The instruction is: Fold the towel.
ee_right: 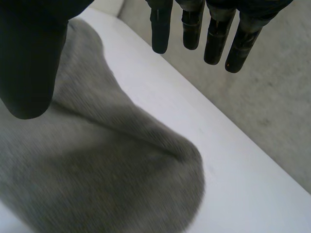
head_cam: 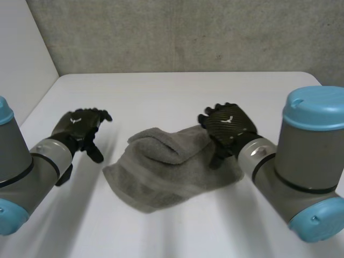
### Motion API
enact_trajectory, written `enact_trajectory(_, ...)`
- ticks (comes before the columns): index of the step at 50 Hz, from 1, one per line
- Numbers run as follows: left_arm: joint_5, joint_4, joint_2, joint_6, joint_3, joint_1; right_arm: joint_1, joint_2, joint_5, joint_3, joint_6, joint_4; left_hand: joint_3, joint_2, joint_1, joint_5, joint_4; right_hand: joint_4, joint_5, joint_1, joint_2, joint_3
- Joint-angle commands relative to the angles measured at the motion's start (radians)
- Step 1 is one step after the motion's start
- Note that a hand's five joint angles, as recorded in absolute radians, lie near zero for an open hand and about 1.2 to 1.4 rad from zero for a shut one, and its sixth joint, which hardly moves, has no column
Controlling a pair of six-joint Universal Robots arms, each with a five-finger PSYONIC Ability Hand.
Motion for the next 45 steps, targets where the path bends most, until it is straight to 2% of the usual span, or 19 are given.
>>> enact_trajectory(1, -0.009, -0.101, -0.011, -0.206, -0.001, -0.009, -0.141, 0.003, -0.053, 0.054, -0.1, 0.003, 0.077, 0.078, 0.079, 0.078, 0.08, -0.001, -0.01, -0.014, -0.006, 0.015)
enact_trajectory(5, -0.026, -0.087, -0.071, -0.222, 0.015, -0.04, -0.208, 0.001, -0.099, 0.089, -0.163, -0.003, 0.077, 0.078, 0.079, 0.078, 0.079, 0.01, 0.002, -0.002, 0.006, 0.027)
enact_trajectory(10, -0.041, -0.067, -0.142, -0.222, 0.054, -0.053, -0.259, 0.004, -0.131, 0.121, -0.172, -0.006, 0.101, 0.101, 0.102, 0.101, 0.103, 0.01, 0.002, -0.002, 0.006, 0.027)
enact_trajectory(16, -0.043, -0.041, -0.221, -0.225, 0.103, -0.086, -0.279, 0.009, -0.135, 0.163, -0.174, -0.031, 0.239, 0.239, 0.24, 0.239, 0.241, 0.01, 0.002, -0.002, 0.006, 0.027)
enact_trajectory(26, -0.046, 0.016, -0.301, -0.223, 0.153, -0.112, -0.283, 0.009, -0.135, 0.187, -0.172, -0.052, 0.239, 0.239, 0.24, 0.239, 0.241, 0.01, 0.002, -0.002, 0.006, 0.027)
enact_trajectory(28, -0.048, 0.019, -0.314, -0.223, 0.164, -0.118, -0.283, 0.009, -0.135, 0.189, -0.172, -0.052, 0.298, 0.298, 0.299, 0.298, 0.3, 0.01, 0.002, -0.002, 0.006, 0.027)
enact_trajectory(29, -0.049, 0.019, -0.318, -0.222, 0.169, -0.126, -0.283, 0.009, -0.135, 0.192, -0.172, -0.055, 0.553, 0.554, 0.555, 0.554, 0.555, 0.01, 0.002, -0.002, 0.006, 0.027)
enact_trajectory(30, -0.052, 0.02, -0.318, -0.222, 0.169, -0.133, -0.285, 0.009, -0.133, 0.192, -0.171, -0.06, 0.879, 0.879, 0.88, 0.879, 0.881, 0.01, 0.002, -0.002, 0.006, 0.027)
enact_trajectory(31, -0.052, 0.02, -0.318, -0.222, 0.169, -0.133, -0.285, 0.009, -0.133, 0.192, -0.171, -0.06, 0.882, 0.882, 0.883, 0.882, 0.884, 0.01, 0.002, -0.002, 0.006, 0.027)
enact_trajectory(32, -0.061, 0.02, -0.311, -0.222, 0.167, -0.141, -0.285, 0.009, -0.13, 0.19, -0.169, -0.067, 1.038, 1.039, 1.04, 1.039, 1.04, 0.01, 0.002, -0.002, 0.006, 0.027)
enact_trajectory(37, -0.112, 0.022, -0.242, -0.219, 0.16, -0.161, -0.302, 0.004, -0.131, 0.164, -0.162, -0.084, 1.04, 1.04, 1.042, 1.041, 1.042, 0.01, 0.002, -0.002, 0.006, 0.027)
enact_trajectory(45, -0.109, 0.004, -0.033, -0.193, 0.126, -0.164, -0.306, 0.021, -0.165, -0.012, -0.146, -0.067, 1.04, 1.04, 1.042, 1.041, 1.042, 0.008, -0.001, -0.005, 0.003, 0.024)
